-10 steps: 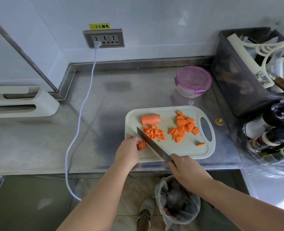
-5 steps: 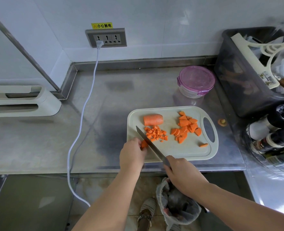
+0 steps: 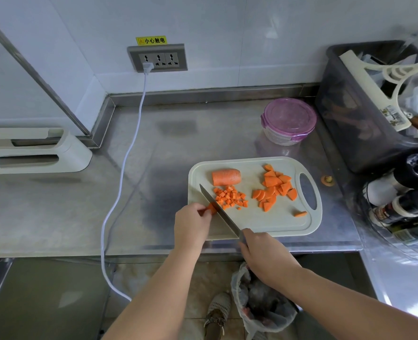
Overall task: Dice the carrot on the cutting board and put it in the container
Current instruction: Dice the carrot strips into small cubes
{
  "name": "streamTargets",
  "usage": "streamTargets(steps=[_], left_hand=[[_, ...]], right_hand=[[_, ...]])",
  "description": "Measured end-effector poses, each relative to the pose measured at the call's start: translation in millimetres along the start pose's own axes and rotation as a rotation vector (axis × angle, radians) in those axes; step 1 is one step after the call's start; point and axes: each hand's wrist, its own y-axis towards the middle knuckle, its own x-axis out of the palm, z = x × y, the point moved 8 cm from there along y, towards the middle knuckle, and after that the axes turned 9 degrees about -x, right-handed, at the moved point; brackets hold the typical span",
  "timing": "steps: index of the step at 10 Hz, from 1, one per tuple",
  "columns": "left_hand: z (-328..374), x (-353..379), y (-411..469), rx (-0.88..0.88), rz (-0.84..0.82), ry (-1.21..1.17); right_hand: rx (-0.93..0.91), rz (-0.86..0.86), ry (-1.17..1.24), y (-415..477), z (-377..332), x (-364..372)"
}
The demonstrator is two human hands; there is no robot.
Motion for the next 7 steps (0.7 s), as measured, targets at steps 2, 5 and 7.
streamTargets(steps=[2,5,7], left_hand=[[-10,2,10,-0.101,-0.018,-0.084],[-13,7,12,-0.212,-0.112,-0.168],[-15,6,10,-0.243,-0.133,-0.236]], right_hand=[[0.010,0.000,-0.042,-5,-4,-5],[-0.060,-0.043,-0.198,1,-2,2],[-0.030,0.092,-0.184,-1,1,-25]])
